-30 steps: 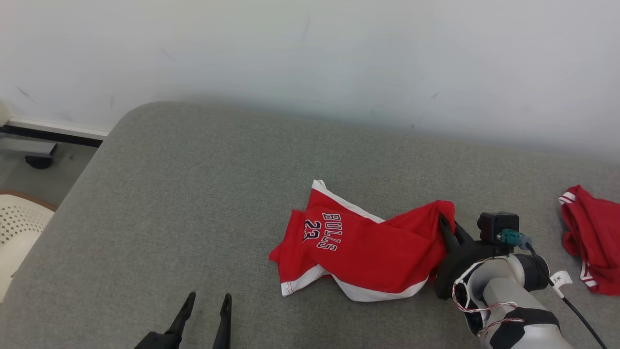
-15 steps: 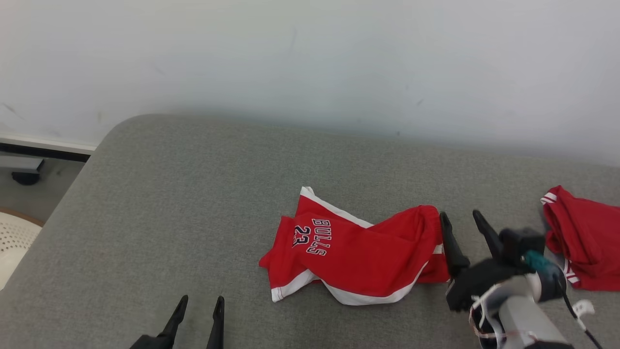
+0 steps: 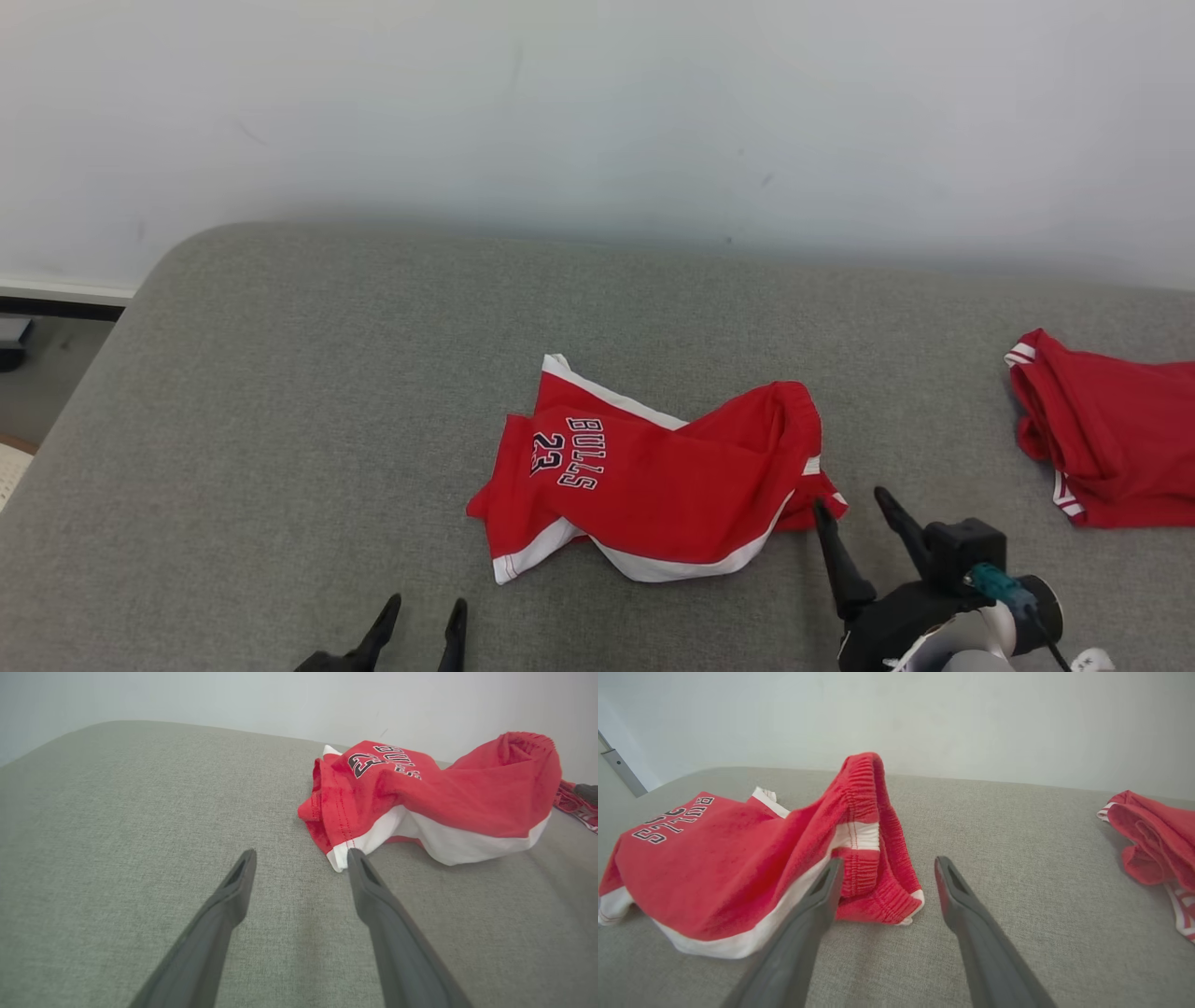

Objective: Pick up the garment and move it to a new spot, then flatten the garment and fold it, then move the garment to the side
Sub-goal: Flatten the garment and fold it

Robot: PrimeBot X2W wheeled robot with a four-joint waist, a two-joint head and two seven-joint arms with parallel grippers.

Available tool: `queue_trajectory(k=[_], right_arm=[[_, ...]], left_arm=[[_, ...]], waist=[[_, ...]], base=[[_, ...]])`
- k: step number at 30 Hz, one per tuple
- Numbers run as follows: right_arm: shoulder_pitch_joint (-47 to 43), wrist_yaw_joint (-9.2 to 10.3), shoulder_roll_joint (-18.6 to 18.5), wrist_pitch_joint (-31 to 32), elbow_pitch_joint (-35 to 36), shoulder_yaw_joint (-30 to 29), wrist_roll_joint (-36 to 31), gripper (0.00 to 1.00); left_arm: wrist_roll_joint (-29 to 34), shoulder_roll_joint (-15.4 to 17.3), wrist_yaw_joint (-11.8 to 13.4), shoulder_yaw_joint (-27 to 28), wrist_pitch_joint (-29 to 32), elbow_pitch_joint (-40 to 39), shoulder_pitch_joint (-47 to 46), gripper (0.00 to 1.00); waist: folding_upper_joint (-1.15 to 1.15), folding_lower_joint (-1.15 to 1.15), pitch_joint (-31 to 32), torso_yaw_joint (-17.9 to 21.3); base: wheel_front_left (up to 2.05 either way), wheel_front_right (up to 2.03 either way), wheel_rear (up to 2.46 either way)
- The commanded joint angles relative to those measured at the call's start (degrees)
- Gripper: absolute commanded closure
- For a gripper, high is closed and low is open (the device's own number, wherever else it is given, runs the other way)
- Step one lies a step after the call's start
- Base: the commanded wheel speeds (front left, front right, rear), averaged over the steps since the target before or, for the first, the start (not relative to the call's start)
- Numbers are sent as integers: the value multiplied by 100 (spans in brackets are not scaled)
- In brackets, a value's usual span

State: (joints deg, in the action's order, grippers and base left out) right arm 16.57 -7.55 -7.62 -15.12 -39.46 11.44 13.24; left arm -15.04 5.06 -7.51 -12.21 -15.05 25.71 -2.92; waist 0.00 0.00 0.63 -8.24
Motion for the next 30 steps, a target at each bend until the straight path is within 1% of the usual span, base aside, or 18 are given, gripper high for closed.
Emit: queue_trajectory(k=[1,6,12,15,22,30], right_arm=[[79,16,-1,1,-104,75,-28,0],[502,16,-54,1,-522,326,-65,0],[1067,16,14,0,-941,511,-20,0],[1268,16,57,1,-1070,606,17,0],[1469,16,97,1,-1150,811,120,0],[1526,16,80,1,-1081,1027,234,0]], left_arm=[[-88,19,9,-71,-17,96,-141,0],[-287,28,9,-499,-17,571,-585,0],[-589,35,9,-921,-17,1070,-1146,0],[-753,38,9,-1046,-17,1262,-1351,0],[-1014,63,9,-1258,-17,1599,-1692,0],[-1232,40,9,-1559,-17,1628,-1812,0]], waist=[[0,0,-42,22],[0,0,-246,40],[0,0,-537,24],[0,0,-637,8],[0,0,-760,5],[0,0,-789,46]], base=[[0,0,0],[0,0,0],[0,0,0],[0,0,0],[0,0,0],[0,0,0]])
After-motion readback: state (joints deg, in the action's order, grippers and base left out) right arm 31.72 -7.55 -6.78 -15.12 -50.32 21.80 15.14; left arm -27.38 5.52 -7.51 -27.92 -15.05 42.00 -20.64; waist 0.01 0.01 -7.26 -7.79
